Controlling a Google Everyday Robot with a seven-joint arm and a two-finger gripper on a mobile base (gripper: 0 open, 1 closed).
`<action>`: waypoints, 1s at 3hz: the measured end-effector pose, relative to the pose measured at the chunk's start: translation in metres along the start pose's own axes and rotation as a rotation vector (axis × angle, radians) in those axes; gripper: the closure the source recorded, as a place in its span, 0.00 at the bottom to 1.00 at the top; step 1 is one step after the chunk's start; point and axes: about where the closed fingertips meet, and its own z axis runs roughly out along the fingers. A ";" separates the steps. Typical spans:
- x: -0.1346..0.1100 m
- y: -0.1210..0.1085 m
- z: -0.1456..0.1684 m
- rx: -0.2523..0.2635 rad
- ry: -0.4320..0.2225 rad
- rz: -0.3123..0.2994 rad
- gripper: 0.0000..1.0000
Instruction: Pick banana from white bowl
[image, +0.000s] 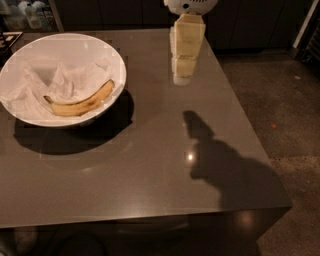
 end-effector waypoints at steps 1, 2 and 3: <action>-0.030 -0.018 0.012 0.020 -0.022 -0.036 0.00; -0.066 -0.033 0.029 0.012 0.001 -0.080 0.00; -0.094 -0.032 0.047 -0.019 0.014 -0.143 0.00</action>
Offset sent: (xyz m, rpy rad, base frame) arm 0.0400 0.1044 -0.0188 -0.1266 0.0385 0.1034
